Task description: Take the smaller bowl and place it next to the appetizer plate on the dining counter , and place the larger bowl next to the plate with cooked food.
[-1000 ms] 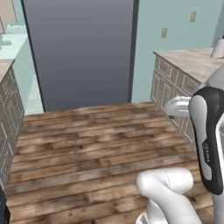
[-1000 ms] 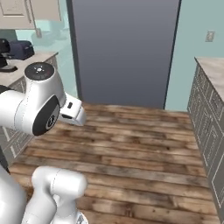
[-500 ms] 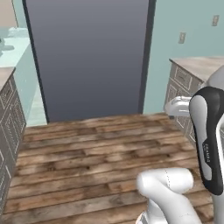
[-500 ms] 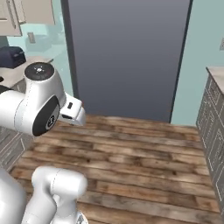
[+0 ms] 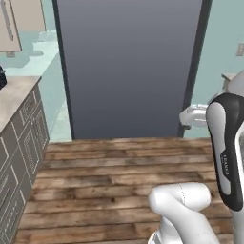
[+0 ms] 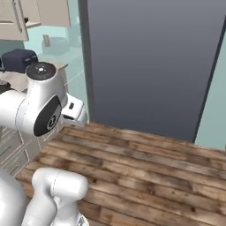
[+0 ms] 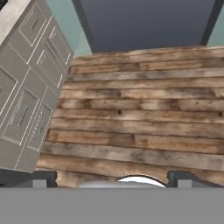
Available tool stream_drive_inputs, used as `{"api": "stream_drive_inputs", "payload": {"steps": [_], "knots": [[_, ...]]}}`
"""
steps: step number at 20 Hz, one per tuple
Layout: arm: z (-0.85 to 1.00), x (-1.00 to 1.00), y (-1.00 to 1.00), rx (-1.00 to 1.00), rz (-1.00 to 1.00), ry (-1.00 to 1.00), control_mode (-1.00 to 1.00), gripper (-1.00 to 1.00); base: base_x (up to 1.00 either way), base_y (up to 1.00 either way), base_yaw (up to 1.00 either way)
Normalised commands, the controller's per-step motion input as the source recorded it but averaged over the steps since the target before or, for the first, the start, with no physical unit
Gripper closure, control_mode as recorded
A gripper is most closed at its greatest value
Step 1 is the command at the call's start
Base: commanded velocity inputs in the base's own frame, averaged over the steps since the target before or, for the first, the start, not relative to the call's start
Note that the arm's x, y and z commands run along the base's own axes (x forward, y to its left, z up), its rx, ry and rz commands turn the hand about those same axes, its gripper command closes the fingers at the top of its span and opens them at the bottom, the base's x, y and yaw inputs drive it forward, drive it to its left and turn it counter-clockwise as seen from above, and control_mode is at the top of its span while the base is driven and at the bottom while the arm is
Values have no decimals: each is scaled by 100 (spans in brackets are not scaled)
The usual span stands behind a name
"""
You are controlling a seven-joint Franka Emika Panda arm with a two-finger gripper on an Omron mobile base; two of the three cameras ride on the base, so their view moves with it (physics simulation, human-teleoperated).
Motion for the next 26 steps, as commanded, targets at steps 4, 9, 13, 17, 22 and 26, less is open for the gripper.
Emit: {"api": "stream_drive_inputs", "payload": {"steps": [4, 9, 13, 17, 22, 26], "knots": [[0, 0, 0, 0, 0, 0, 100, -100, 13, 0, 36], [0, 0, 0, 0, 0, 0, 100, -100, 11, -11, 32], [0, 0, 0, 0, 0, 0, 100, -100, 84, -29, 34], [0, 0, 0, 0, 0, 0, 100, -100, 100, -40, 29], [0, 0, 0, 0, 0, 0, 100, -100, 100, -42, 33], [0, 0, 0, 0, 0, 0, 100, -100, 92, -42, 41]]}}
